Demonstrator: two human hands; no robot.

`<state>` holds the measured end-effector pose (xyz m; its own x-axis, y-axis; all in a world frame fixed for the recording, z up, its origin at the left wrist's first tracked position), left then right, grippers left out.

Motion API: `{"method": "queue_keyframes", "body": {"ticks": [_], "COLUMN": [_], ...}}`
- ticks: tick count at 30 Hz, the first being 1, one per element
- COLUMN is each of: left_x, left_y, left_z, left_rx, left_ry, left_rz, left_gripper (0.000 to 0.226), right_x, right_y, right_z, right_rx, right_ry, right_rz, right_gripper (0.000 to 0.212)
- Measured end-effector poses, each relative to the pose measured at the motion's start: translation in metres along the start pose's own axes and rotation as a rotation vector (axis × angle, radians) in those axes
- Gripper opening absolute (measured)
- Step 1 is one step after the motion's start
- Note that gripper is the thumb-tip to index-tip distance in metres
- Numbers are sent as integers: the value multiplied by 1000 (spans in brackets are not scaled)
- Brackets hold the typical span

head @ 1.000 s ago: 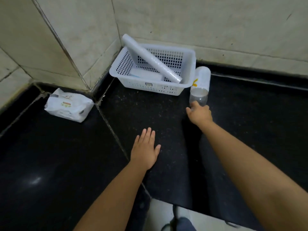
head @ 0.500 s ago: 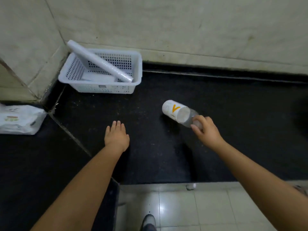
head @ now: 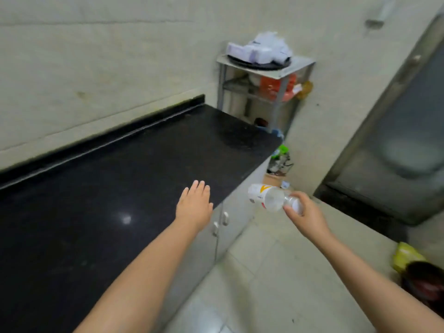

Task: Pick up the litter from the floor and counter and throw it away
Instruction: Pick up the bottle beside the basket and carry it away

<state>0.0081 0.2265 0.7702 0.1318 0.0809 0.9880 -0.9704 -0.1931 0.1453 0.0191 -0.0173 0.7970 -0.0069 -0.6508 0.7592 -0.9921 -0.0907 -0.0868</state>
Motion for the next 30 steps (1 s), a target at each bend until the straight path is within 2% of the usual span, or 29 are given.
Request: {"method": "queue_keyframes", "body": {"ticks": [7,13,22,26,30], "left_x": [-4,-39,-112,-153,-194], "left_y": [-7,32,-7,-47,-72], "left_z": [335,557,815,918,989], "left_rx": [-408,-732,-961,-1043,-1094], "left_ry": [-45,-122,-220,-303,-397], "left_rz": [23,-51,-149,-215,-312], "left_gripper": [57,56,56,56,56], "right_x": [201,311,402,415,407], "right_y": [32,88,127,110,100], "right_z": [222,371,589,681,751], "right_rx": [-290,-547,-936,-1108,-1281], "right_ry": [6,1,-13,-76,-134], "right_rz": [325,503,654,587,503], "right_gripper": [42,42,41,44,44]}}
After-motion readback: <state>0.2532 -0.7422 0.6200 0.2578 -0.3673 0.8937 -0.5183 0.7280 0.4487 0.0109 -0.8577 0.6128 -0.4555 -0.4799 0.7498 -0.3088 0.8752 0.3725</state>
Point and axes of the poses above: each hand's wrist, its own y-axis away from the middle knuckle, its own x-axis out of the back of the hand, z = x × y, the point moved 10 cm from there along -y, towards the middle knuckle, and after that the axes turned 9 degrees about x, right-handed, at the moved point
